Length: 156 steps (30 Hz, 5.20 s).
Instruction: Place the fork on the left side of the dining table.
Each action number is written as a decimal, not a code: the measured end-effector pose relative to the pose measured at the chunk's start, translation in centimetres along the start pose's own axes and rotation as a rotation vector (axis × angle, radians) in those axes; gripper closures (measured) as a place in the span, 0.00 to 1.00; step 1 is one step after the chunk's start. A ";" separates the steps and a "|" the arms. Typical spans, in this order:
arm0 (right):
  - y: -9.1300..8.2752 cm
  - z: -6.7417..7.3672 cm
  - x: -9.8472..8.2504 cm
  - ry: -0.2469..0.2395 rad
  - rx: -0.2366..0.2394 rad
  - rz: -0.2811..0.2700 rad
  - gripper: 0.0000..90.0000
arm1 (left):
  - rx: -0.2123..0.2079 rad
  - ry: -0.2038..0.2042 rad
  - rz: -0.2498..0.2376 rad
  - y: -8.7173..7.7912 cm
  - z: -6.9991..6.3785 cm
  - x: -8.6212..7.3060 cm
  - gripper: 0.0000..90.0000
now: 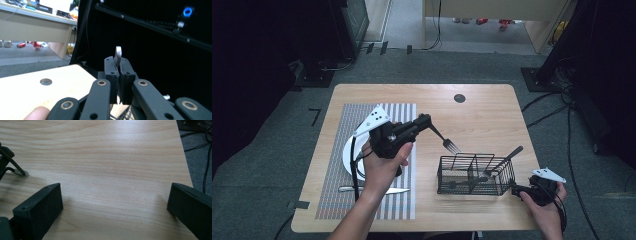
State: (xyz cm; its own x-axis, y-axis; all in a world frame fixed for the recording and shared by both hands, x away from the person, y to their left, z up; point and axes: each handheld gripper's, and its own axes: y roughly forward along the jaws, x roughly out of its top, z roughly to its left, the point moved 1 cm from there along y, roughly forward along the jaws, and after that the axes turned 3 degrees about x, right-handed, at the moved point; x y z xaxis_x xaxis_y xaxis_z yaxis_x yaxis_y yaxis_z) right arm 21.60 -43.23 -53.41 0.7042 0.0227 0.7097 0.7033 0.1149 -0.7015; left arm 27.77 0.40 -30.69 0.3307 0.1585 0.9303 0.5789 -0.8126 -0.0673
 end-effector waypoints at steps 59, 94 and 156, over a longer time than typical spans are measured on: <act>0.0 0.0 0.0 -0.003 -0.001 -0.001 0.00 | 0.422 -0.512 -0.308 -2.4 23.2 -6.4 0.95; 0.0 0.0 0.0 -0.002 -0.001 -0.001 0.00 | 0.624 -0.595 -0.199 0.0 28.8 -10.8 0.79; -0.1 -0.1 0.0 0.006 -0.004 -0.004 0.01 | 0.695 -0.418 0.286 0.3 32.0 -7.5 0.74</act>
State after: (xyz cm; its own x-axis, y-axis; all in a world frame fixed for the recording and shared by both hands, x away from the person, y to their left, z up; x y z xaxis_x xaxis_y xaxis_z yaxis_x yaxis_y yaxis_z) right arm 21.55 -43.30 -53.39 0.7019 0.0162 0.7121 0.7065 0.1110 -0.6989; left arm 49.32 16.93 -49.23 0.7021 0.3046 0.6437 0.7111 -0.3468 -0.6115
